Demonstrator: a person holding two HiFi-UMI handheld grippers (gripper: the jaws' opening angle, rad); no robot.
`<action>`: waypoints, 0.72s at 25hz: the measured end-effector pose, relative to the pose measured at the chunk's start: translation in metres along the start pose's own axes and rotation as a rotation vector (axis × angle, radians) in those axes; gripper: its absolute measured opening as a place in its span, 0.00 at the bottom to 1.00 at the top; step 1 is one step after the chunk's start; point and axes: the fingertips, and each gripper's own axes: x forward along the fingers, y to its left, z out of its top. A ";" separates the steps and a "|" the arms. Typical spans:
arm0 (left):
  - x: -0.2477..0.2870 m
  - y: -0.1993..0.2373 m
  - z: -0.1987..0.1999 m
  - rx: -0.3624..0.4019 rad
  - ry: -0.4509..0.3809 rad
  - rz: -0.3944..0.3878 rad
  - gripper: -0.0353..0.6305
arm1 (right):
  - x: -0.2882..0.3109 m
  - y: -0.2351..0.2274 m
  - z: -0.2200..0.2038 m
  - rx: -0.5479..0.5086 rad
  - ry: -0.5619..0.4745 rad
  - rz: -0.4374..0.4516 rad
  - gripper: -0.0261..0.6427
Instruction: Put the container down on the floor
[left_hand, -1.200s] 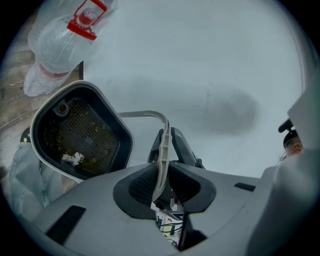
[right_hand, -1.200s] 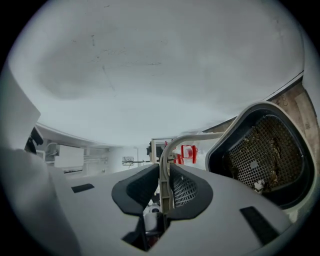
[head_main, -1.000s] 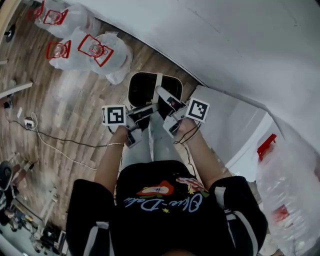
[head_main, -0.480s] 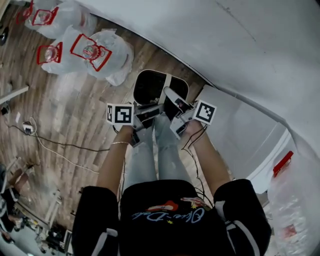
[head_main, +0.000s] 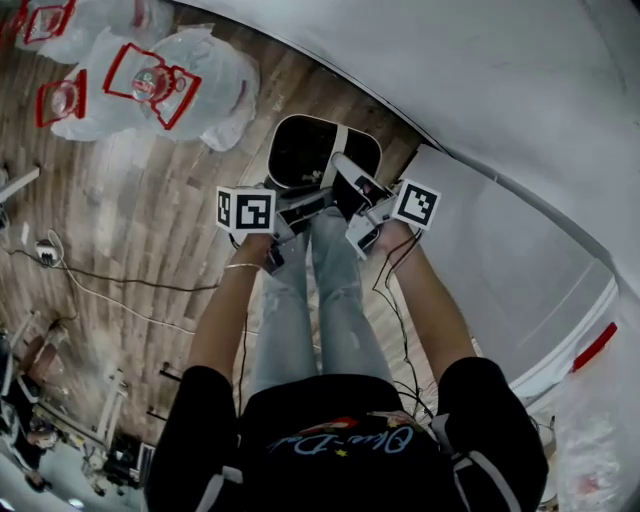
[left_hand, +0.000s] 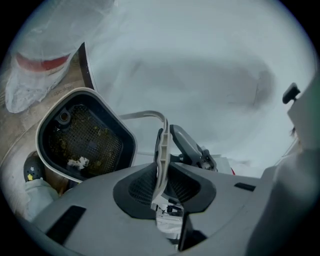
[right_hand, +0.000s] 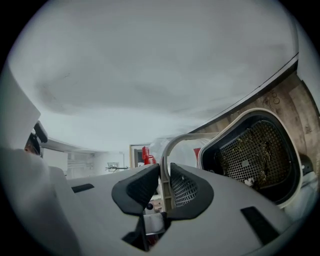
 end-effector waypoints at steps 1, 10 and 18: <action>0.002 0.007 0.000 0.001 0.002 0.003 0.16 | 0.002 -0.007 0.000 -0.005 0.002 -0.007 0.12; 0.023 0.060 -0.003 -0.002 -0.029 0.025 0.16 | 0.012 -0.062 0.003 -0.070 0.018 -0.065 0.12; 0.038 0.114 0.009 0.016 -0.030 0.083 0.17 | 0.034 -0.113 0.010 -0.048 0.026 -0.145 0.12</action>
